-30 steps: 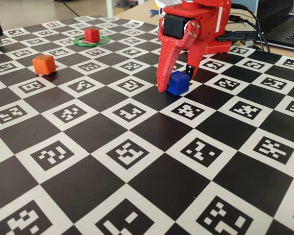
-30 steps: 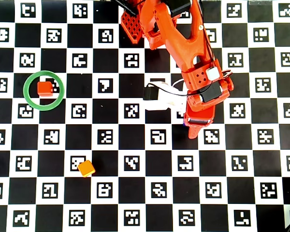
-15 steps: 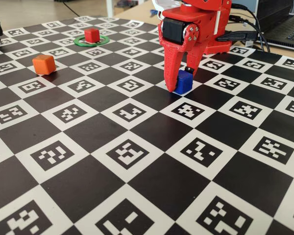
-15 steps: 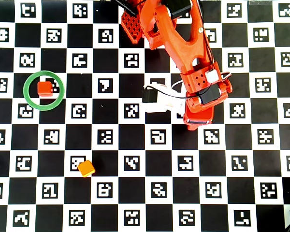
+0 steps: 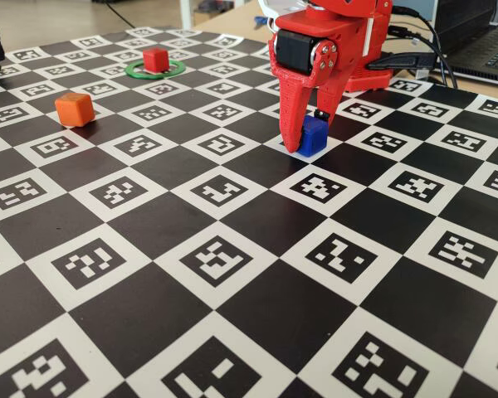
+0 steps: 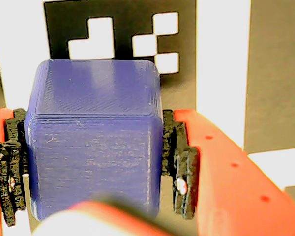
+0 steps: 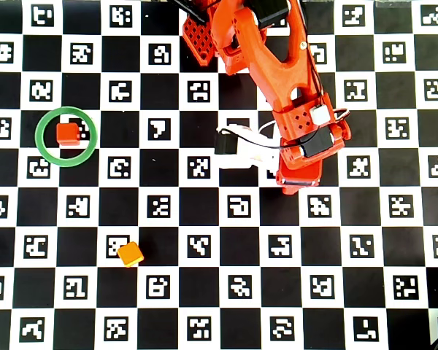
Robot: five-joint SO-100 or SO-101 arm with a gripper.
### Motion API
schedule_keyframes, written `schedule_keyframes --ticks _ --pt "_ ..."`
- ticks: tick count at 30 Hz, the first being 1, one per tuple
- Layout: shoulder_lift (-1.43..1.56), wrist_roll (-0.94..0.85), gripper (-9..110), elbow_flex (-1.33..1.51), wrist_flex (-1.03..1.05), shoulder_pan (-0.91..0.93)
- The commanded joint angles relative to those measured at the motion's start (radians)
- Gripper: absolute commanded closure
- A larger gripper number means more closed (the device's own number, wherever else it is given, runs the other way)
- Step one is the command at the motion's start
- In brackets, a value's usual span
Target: Grab the red cube then put it in the green circle then put the blue cube on top and finally the orange cube on top
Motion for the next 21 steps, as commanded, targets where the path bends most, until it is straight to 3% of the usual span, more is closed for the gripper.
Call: schedule_keyframes --ticks 1,10,21 --pt "0.138 -0.023 98 -0.118 0.078 0.037" --pt "0.233 -0.129 98 -0.291 0.310 0.176" --pt "0.265 -0.390 99 -0.499 0.520 0.445"
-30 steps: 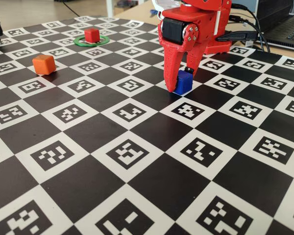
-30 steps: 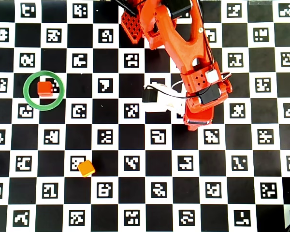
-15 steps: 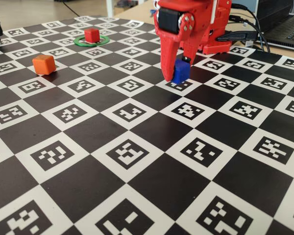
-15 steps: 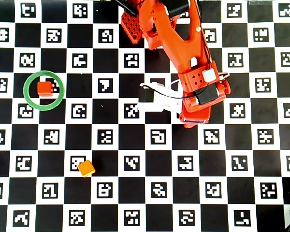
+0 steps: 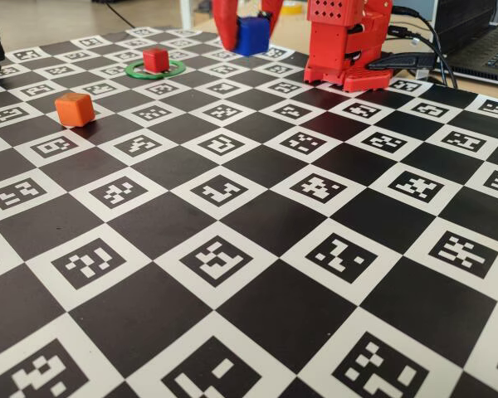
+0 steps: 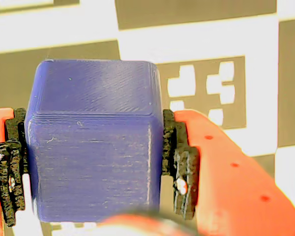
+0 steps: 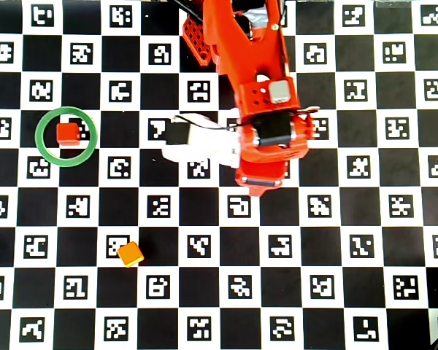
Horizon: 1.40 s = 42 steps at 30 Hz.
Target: Grab the red cube then put it in the green circle then put the blue cube on top and finally the orange cube on top
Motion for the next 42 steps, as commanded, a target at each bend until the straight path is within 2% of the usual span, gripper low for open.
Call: schedule_keyframes --ticks 1,8,25,30,42 --pt "0.092 -0.097 99 -0.135 0.063 0.106" --pt "0.069 -0.222 99 -0.204 0.152 0.288" --pt "-0.121 -0.704 101 -0.518 0.181 0.696" --pt "-0.198 -0.857 103 -0.597 0.212 0.782" --pt "-0.291 -1.095 103 -0.693 0.212 0.939"
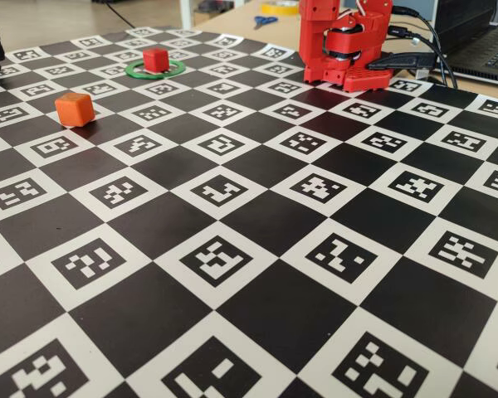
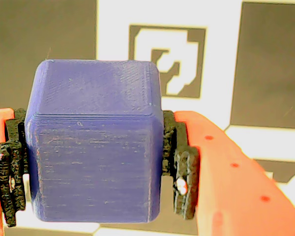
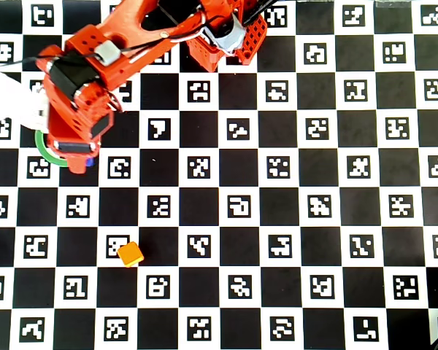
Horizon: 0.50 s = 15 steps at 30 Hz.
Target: Grab the red cube then put it in the green circle then put the blue cube on top and finally the orange cube on top
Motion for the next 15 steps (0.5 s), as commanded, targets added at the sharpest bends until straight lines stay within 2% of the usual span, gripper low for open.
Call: schedule_keyframes --ticks 1,6,15 --pt "0.014 -0.075 103 -0.084 0.101 0.052" --pt "-0.040 -0.149 102 -0.058 0.101 0.094" --pt "-0.112 -0.164 102 -0.008 0.081 0.118"
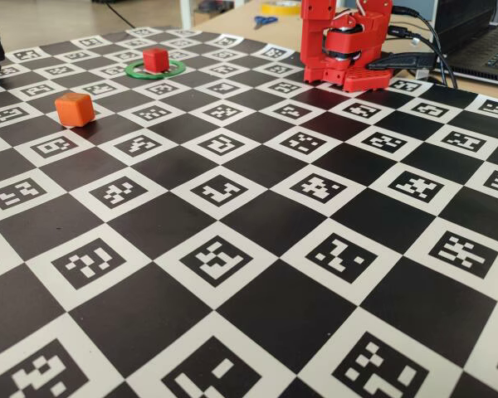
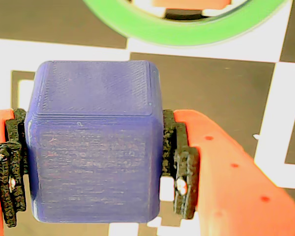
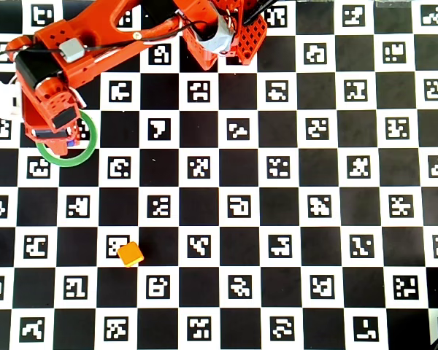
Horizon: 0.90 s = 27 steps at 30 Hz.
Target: Grab the red cube then put it in the green circle then put the blue cube on top and finally the orange cube on top
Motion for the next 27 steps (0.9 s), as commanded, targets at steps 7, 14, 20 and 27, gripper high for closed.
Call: schedule_keyframes --ticks 7,14,20,27 --pt "0.049 0.021 102 0.130 -0.014 0.020" --pt "0.061 0.026 102 0.229 -0.098 0.032" --pt "0.061 0.025 102 0.250 -0.156 0.055" --pt "0.054 0.015 102 0.270 -0.195 0.077"
